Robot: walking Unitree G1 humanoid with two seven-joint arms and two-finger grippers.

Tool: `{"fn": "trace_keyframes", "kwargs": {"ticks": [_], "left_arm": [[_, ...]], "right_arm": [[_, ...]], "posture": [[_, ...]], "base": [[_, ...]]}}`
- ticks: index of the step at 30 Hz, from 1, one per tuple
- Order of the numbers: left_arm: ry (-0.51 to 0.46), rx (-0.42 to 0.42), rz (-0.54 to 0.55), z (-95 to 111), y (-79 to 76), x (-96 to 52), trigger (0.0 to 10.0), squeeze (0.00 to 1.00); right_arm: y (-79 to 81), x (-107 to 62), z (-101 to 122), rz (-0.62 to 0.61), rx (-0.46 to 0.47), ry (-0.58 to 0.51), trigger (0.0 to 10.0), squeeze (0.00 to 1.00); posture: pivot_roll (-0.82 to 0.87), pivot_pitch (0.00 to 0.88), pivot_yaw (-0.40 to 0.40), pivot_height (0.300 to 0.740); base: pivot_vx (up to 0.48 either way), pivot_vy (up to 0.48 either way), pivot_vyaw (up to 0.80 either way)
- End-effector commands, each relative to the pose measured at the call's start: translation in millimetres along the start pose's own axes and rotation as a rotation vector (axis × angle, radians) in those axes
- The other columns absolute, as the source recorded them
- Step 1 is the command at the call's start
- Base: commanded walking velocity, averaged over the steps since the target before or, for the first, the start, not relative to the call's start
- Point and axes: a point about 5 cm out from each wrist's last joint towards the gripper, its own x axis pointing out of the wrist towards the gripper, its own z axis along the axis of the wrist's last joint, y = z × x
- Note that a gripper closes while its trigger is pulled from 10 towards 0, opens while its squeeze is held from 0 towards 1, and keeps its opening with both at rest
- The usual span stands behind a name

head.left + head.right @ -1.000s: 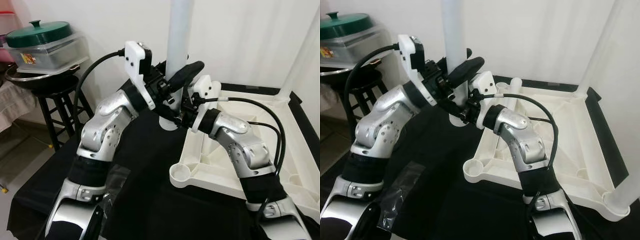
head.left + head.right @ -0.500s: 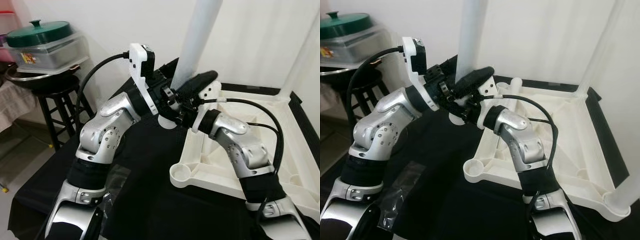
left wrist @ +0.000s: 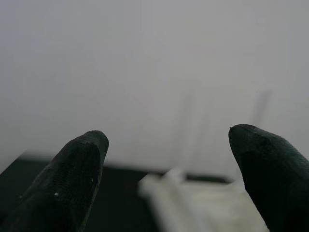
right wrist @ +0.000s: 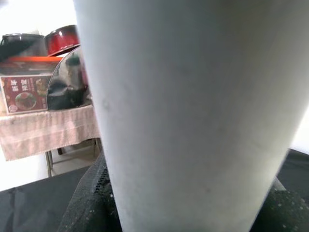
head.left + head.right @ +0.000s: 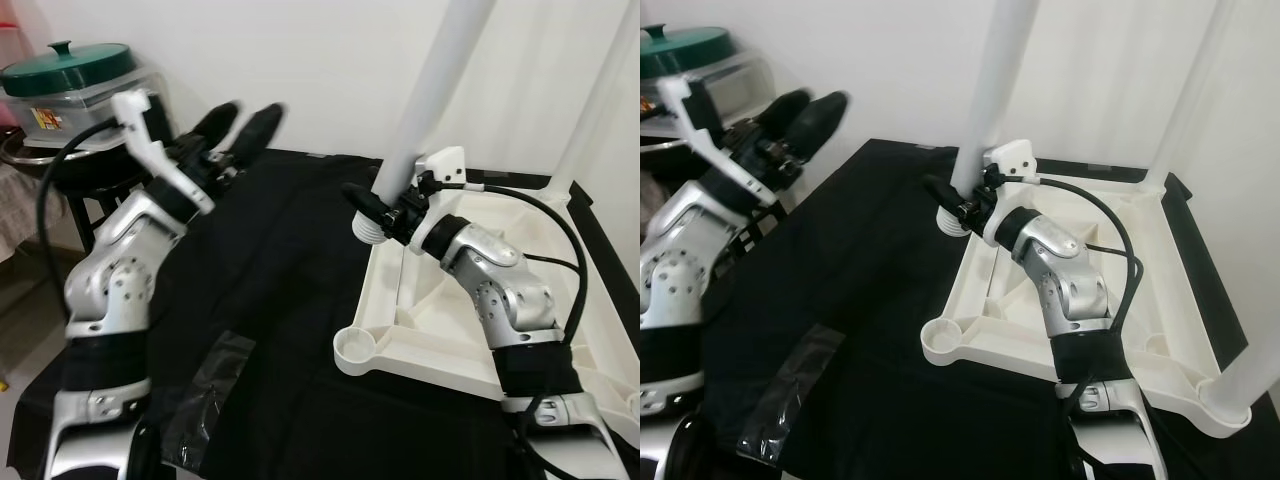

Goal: Building children table

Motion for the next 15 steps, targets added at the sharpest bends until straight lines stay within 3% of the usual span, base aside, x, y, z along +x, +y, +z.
{"fn": "trace_keyframes", "kwargs": {"ticks": [1,2,3,4,7,9,10,15], "left_arm": [[0.042,0.015,0.050,-6.0,5.8,-2.4,10.0,1.00],[0.105,0.027,0.113,-20.0,10.8,-10.5,10.0,0.00],[0.156,0.026,0.168,-35.8,11.8,-20.4,10.0,0.00],[0.156,0.026,0.168,-35.8,11.8,-20.4,10.0,0.00],[0.283,0.059,0.229,-69.1,5.7,-45.5,10.0,0.00],[0.283,0.059,0.229,-69.1,5.7,-45.5,10.0,0.00],[0.354,0.136,0.216,-86.3,-0.2,-57.6,10.0,0.00],[0.395,0.167,0.210,-99.0,-6.4,-64.4,10.0,0.00]], "right_arm": [[1.4,0.3,0.9,0.005,0.028,-0.015,3.5,0.00],[4.1,-2.4,-0.9,0.029,0.037,-0.011,10.0,0.00],[9.4,-7.1,-4.6,0.071,0.035,0.005,10.0,0.00],[9.4,-7.1,-4.6,0.071,0.035,0.005,10.0,0.00],[26.8,-23.9,-16.3,0.226,0.054,0.063,10.0,0.00],[26.8,-23.9,-16.3,0.226,0.054,0.063,10.0,0.00],[32.2,-34.7,-21.7,0.271,0.049,0.083,10.0,0.00],[36.6,-42.2,-27.8,0.293,0.040,0.105,10.0,0.00]], "posture": [[-0.03,0.000,0.032,0.740],[-0.03,0.000,0.032,0.740],[-0.03,0.000,0.030,0.740],[-0.03,0.000,0.030,0.740],[-0.03,0.000,0.027,0.740],[-0.03,0.000,0.027,0.740],[-0.03,0.000,0.029,0.740],[-0.04,0.000,0.031,0.740]], "base": [[0.000,0.000,0.00],[0.000,0.000,0.00],[0.000,0.000,0.00],[0.000,0.000,0.00],[0.000,0.000,0.00],[0.000,0.000,0.00],[0.000,0.000,0.00],[0.000,0.060,0.00]]}}
